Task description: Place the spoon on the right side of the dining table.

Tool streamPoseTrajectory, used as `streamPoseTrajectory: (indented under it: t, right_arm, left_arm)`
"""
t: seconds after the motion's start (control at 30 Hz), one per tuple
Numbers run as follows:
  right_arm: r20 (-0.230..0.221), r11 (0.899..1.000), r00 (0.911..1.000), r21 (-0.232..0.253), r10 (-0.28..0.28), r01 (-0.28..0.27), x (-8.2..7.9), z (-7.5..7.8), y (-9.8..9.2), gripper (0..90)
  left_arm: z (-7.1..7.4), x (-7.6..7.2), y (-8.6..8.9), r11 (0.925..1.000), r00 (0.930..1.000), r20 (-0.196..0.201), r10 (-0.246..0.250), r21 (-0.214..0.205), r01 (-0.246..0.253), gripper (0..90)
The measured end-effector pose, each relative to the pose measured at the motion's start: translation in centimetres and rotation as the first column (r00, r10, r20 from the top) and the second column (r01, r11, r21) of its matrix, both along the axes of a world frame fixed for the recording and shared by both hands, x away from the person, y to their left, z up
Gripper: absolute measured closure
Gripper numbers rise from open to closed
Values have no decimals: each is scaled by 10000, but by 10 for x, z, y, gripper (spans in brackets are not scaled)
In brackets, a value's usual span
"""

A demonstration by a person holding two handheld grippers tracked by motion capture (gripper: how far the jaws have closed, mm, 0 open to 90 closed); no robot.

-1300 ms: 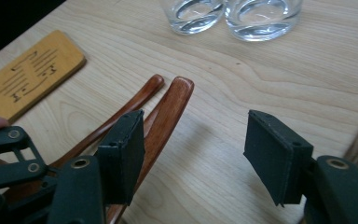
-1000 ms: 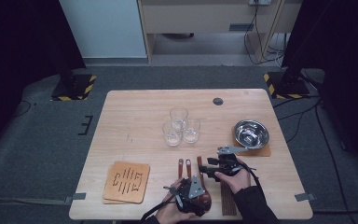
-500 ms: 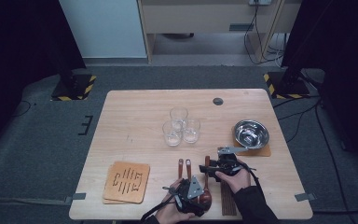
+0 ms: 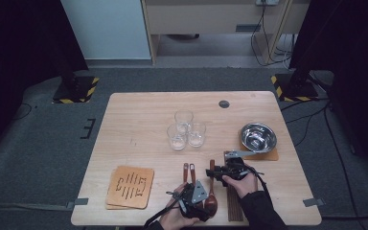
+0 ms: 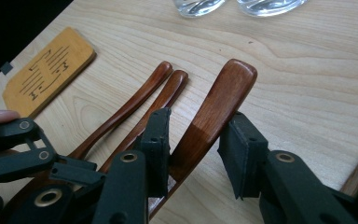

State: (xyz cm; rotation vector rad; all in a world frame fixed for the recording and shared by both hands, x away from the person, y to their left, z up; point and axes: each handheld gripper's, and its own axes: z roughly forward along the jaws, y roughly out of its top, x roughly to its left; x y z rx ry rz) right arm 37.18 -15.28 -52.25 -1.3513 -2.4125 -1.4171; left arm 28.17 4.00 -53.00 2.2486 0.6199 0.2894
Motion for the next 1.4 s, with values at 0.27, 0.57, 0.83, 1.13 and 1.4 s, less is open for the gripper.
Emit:
streamPoseTrajectory:
  t: [0.27, 0.57, 0.83, 1.13, 1.4]
  right_arm:
    - [25, 9980, 10000, 634, 26, -28, 0, 5, -3, 686]
    - [100, 9925, 9999, 1219, 33, -45, -1, 11, -5, 728]
    - [194, 9854, 9998, 1701, 78, -110, -3, 17, -9, 760]
    - [220, 9779, 9997, 2088, 50, -95, -4, 21, -11, 787]
    - [98, 9691, 9999, 2464, 59, -82, -5, 23, -12, 815]
  left_arm:
    - [0, 1, 1, 10000, 10000, 42, 68, -39, -68, 217]
    - [1, 2, 2, 9998, 9998, 96, 200, -37, -199, 217]
    - [2, 3, 3, 9995, 9993, 188, 312, -13, -312, 217]
    - [2, 4, 5, 9993, 9992, 143, 369, -47, -368, 217]
    - [2, 4, 5, 9991, 9990, 148, 418, -47, -417, 217]
